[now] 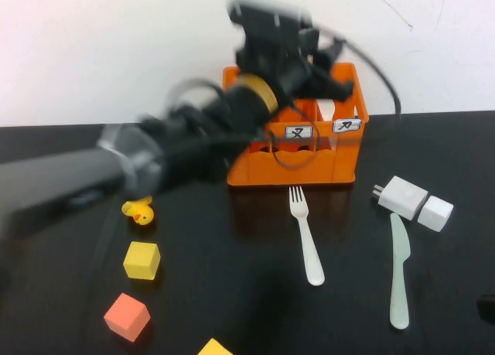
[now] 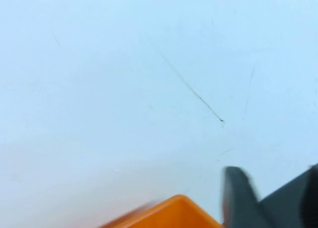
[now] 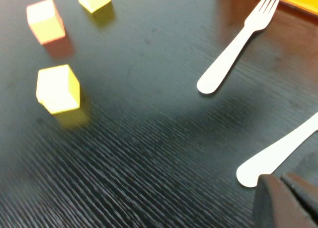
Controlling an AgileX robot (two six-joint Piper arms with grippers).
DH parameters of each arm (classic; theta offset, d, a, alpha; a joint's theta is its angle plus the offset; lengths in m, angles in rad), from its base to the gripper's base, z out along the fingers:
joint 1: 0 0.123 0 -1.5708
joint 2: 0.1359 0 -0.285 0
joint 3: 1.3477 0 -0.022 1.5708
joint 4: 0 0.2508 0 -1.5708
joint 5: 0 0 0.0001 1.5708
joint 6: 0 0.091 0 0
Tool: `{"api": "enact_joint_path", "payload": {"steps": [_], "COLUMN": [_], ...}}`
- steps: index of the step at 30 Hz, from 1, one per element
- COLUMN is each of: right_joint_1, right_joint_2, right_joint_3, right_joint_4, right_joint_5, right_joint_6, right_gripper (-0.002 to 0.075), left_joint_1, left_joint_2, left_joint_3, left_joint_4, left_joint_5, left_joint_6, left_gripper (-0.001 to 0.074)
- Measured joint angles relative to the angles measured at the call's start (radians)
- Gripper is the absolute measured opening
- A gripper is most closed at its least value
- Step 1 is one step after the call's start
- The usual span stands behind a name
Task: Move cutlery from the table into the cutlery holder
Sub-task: Place the knife on the box, then pick up the knife
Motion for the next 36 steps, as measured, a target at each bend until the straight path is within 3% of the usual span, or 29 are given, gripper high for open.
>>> {"api": "enact_joint_path", "payload": {"steps": [3,5,12,15,20,36], "right_joint_1": [0.0,0.0,0.0,0.053,0.212,0.44], "right_joint_2": [0.012,0.038,0.207,0.298,0.452,0.716], "right_joint_3": [-0.028,-0.061,-0.209,-0.247,-0.274,-0.536], "right_joint_4": [-0.032,-0.078,-0.24,-0.277,-0.452,-0.877], "right_joint_5": [0.002,0.013,0.067,0.052,-0.025,0.006], "right_joint_6": [0.077,0.122,0.219,0.234,0.352,0.785], "right_gripper": [-0.0002,-0.0002,-0.0002,-0.0001,-0.0001,-0.0001], "left_joint_1": [0.0,0.0,0.0,0.0,0.0,0.0], "left_joint_2": [-0.153,-0.257,-0.529,-0.625,-0.817,-1.392], "left_joint_3": [0.0,0.0,0.0,0.036,0.217,0.845], "left_joint_4": [0.0,0.0,-0.021,-0.023,-0.016,0.362], "left_joint_5": [0.27,0.437,0.954,1.093,1.148,1.168], "left_joint_6": [0.009,0.013,0.004,-0.038,-0.109,-0.541], "left_gripper": [0.0095,0.0043,0.0004,0.0001,0.0,0.0]}}
